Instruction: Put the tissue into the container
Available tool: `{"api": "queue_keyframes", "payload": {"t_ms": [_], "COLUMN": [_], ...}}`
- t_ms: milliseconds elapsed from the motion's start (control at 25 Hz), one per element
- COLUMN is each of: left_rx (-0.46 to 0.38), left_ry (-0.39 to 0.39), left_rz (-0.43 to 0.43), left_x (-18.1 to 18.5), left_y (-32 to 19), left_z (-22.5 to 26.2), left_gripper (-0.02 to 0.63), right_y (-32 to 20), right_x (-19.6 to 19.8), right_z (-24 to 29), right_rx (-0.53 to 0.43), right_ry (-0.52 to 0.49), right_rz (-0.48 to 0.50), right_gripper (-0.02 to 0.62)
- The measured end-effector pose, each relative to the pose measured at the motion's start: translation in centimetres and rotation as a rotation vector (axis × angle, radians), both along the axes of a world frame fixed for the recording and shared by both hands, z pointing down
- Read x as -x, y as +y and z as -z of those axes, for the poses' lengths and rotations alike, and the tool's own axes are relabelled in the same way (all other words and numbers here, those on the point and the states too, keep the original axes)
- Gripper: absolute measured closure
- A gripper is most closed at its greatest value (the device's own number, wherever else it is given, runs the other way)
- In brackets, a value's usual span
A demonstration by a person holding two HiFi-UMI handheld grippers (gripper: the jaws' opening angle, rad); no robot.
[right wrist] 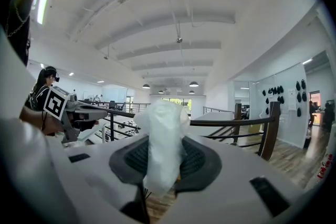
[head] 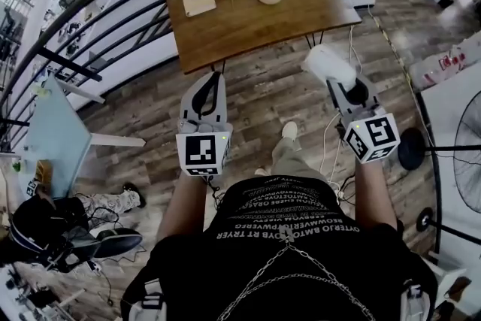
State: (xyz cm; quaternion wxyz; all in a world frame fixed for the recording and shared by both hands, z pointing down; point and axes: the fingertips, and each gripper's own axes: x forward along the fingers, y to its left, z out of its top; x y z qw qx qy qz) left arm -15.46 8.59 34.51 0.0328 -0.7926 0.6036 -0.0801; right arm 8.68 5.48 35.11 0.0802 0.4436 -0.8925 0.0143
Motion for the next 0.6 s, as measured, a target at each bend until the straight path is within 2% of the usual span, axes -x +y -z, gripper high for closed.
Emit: {"api": "queue_keyframes", "payload": {"t_ms": [320, 600], "left_rx": [0.012, 0.019], "left_ry": [-0.012, -0.006], "left_rz": [0.007, 0.048], "left_x": [-1.2, -2.7], "left_y": [-5.8, -12.3], "left_z": [-0.6, -0.6], "left_gripper": [0.577, 0.577], "right_y": [-6.1, -12.8], "right_x": [0.1, -0.7], "right_z": [0.1, -0.4], "right_rx": [-0.001, -0.001], "right_ry": [-0.017, -0.005], "right_rz": [0.007, 0.086], "right_gripper": [0.485, 0.485]}}
